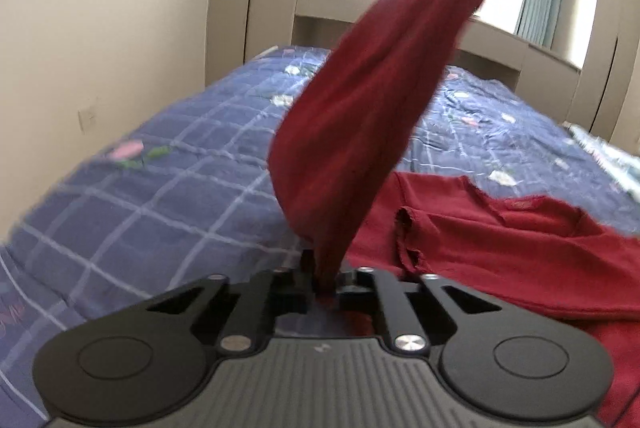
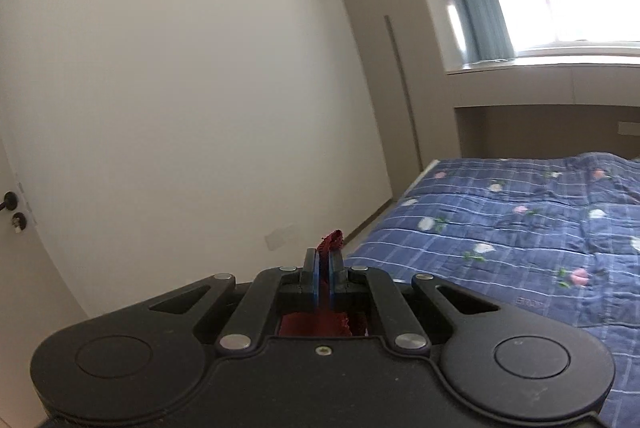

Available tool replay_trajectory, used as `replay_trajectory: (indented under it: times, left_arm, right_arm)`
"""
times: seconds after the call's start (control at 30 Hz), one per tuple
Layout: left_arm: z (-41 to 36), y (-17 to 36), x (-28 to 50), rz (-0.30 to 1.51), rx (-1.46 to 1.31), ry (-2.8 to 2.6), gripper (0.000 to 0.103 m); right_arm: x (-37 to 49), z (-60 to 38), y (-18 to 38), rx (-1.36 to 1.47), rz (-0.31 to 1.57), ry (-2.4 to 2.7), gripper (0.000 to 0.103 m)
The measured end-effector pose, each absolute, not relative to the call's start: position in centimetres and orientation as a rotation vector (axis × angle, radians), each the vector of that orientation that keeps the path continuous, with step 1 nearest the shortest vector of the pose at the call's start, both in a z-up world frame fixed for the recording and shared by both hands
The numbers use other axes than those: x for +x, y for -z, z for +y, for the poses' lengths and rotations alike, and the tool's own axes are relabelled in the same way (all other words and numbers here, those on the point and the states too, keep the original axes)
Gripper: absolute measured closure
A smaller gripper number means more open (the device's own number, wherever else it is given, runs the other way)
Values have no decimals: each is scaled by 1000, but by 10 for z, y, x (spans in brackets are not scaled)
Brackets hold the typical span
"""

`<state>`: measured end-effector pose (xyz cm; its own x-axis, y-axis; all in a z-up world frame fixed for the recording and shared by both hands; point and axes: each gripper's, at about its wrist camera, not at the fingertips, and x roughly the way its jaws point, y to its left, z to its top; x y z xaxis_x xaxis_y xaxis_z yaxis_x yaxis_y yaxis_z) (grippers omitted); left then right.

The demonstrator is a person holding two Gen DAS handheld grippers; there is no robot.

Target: Fold small clothes

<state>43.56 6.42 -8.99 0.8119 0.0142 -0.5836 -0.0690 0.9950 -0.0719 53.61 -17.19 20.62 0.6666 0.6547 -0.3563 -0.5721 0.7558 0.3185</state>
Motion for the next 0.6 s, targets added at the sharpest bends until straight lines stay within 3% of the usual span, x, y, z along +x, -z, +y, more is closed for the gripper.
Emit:
replay_trajectory:
  times: [0.3,0.47,0.6]
  left_arm:
    - [21,95,447,587,346,-57,97]
    - [16,111,444,646,373,-10,97]
    - [18,112,441,681,349,33,88]
  right_arm:
    - [535,-302,-116,313,561,-479,100]
    - [526,-348,-19,370,738,-378,100]
    - [516,-362,34,425,814,-339,100]
